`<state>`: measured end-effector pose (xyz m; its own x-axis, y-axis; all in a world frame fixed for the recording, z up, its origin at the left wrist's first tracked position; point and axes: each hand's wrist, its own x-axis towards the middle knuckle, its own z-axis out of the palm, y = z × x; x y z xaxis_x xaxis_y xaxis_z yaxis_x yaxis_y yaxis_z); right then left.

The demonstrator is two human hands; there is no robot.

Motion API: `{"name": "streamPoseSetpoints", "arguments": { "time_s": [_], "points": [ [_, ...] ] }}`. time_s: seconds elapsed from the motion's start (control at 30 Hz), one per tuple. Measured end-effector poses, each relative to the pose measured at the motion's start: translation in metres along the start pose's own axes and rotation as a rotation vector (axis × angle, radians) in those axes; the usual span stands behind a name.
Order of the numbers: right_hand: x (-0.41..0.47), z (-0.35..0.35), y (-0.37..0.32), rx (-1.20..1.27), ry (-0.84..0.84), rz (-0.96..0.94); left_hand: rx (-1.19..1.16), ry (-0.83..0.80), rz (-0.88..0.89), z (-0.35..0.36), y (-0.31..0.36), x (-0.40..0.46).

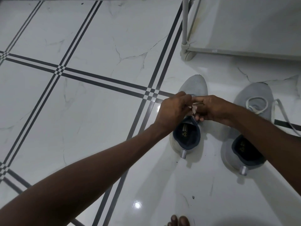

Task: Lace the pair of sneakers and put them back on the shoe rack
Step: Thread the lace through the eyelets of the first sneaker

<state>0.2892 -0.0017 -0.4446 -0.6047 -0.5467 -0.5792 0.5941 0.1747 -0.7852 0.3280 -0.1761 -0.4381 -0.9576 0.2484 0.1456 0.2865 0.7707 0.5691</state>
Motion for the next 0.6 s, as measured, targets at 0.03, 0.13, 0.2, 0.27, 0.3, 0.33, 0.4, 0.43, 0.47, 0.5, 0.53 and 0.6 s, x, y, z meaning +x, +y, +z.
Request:
{"name": "streamPoseSetpoints", "arguments": {
  "time_s": [0.03, 0.13, 0.2, 0.27, 0.3, 0.33, 0.4, 0.43, 0.47, 0.5, 0.53, 0.6],
  "points": [
    [-0.001, 0.000, 0.000, -0.026, -0.005, 0.002, -0.027, 0.012, -0.027, 0.001, 0.001, 0.000],
    [-0.004, 0.001, 0.003, 0.018, 0.086, -0.014, -0.140, 0.077, -0.175, 0.004, 0.001, -0.002],
    [-0.005, 0.001, 0.005, -0.009, 0.163, -0.046, -0.314, 0.088, -0.362, 0.004, 0.002, -0.007],
    [-0.005, -0.001, 0.004, -0.154, 0.256, -0.083, -0.459, 0.088, -0.557, 0.000, 0.001, -0.016],
    [-0.005, -0.004, 0.004, -0.233, 0.318, -0.093, -0.497, 0.086, -0.640, -0.004, -0.001, -0.021],
    [-0.006, -0.009, 0.004, -0.305, 0.376, -0.091, -0.526, 0.077, -0.709, -0.009, -0.004, -0.026],
    [-0.011, -0.019, 0.006, -0.480, 0.438, -0.070, -0.592, 0.039, -0.811, -0.019, -0.008, -0.036],
    [-0.013, -0.022, 0.007, -0.563, 0.440, -0.060, -0.648, 0.019, -0.848, -0.024, -0.009, -0.040],
    [-0.014, -0.023, 0.010, -0.618, 0.438, -0.058, -0.722, 0.006, -0.876, -0.028, -0.009, -0.043],
    [-0.014, -0.023, 0.013, -0.644, 0.435, -0.056, -0.790, 0.004, -0.902, -0.031, -0.009, -0.044],
    [-0.014, -0.022, 0.016, -0.654, 0.437, -0.056, -0.837, 0.007, -0.926, -0.032, -0.009, -0.044],
    [-0.014, -0.019, 0.021, -0.683, 0.477, -0.061, -0.876, 0.016, -0.958, -0.033, -0.010, -0.045]
  ]
}}
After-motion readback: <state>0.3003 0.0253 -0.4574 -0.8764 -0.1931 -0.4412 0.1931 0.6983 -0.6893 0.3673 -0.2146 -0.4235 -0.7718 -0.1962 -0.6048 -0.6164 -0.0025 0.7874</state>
